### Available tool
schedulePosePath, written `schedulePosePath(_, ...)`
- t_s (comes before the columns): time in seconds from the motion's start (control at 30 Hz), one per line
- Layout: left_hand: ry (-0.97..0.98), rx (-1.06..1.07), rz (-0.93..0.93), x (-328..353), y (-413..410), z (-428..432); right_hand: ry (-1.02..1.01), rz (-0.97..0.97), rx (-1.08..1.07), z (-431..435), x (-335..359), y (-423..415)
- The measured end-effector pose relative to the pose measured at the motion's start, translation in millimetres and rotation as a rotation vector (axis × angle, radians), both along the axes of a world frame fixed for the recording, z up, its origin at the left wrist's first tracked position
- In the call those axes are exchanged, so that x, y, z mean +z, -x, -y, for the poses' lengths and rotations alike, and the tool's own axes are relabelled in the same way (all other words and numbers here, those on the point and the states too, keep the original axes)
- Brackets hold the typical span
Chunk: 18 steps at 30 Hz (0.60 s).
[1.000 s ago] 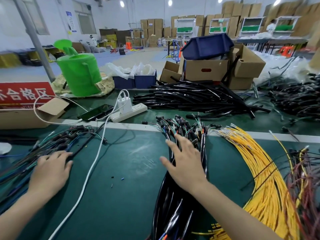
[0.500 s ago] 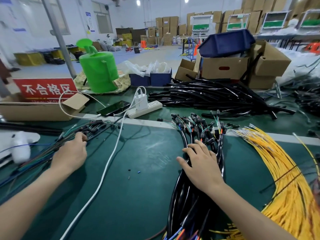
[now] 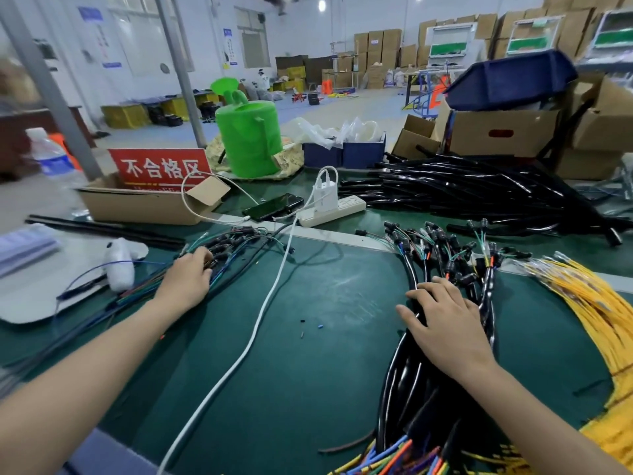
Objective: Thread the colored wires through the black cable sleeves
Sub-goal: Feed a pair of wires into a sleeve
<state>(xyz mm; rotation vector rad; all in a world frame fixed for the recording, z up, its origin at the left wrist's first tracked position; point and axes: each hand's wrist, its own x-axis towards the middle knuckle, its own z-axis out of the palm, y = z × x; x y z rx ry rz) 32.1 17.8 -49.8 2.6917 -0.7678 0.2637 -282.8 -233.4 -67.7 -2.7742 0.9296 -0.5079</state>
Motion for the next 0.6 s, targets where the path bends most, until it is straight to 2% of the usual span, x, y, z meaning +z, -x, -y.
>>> schedulePosePath(0.1,0.107,-0.013,0.086,6.3,0.4,-5.6,0.003,-0.001,0.001,-0.8,-0.6,-0.5)
schedulePosePath(0.27,0.046,-0.005,0.354,30.3,-1.0,-16.7,0.009,0.016,-0.002,-1.3,-1.2,-0.6)
schedulePosePath(0.53,0.555,-0.181,0.351,95.3,20.2,5.5,0.016,0.009,0.004,-4.3,-2.0,-2.6)
schedulePosePath(0.6,0.63,-0.209,0.368,114.1,33.2,16.0,0.017,0.007,0.005,-5.3,-1.9,-1.9)
